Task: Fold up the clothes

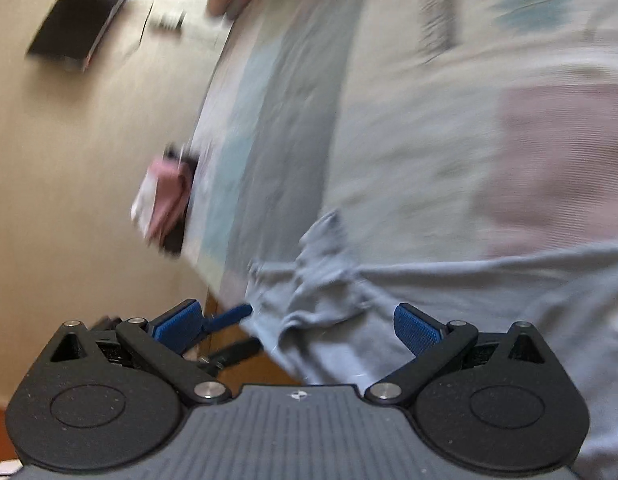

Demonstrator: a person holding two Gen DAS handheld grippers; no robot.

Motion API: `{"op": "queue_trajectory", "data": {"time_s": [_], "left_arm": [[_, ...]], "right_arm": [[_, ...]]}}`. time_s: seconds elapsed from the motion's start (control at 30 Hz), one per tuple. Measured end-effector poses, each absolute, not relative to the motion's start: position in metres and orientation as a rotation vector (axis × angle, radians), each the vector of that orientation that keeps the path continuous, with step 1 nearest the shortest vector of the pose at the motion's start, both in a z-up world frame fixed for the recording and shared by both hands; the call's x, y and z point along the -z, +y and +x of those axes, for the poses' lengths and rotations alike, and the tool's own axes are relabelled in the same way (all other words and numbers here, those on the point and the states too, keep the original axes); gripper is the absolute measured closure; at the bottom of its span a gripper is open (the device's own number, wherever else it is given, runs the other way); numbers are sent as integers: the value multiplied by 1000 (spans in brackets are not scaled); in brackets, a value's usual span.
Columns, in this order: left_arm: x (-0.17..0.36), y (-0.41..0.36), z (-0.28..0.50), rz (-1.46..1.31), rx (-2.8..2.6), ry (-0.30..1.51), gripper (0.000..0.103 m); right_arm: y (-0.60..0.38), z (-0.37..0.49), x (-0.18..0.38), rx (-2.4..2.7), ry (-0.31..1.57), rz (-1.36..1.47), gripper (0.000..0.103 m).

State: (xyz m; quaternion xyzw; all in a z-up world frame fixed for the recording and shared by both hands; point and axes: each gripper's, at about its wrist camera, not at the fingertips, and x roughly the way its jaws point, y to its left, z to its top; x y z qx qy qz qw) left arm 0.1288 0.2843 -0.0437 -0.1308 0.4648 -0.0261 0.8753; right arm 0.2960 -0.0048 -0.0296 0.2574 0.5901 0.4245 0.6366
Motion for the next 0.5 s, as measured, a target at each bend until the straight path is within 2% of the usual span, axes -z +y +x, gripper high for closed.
{"op": "queue_trajectory", "data": {"time_s": [0.3, 0.5], "left_arm": [[61, 232, 160, 156, 28, 1049, 9], [54, 249, 145, 91, -173, 1047, 9]], "right_arm": [[-86, 275, 18, -756, 1173, 703, 0], [-106, 263, 27, -719, 1139, 691, 0]]}}
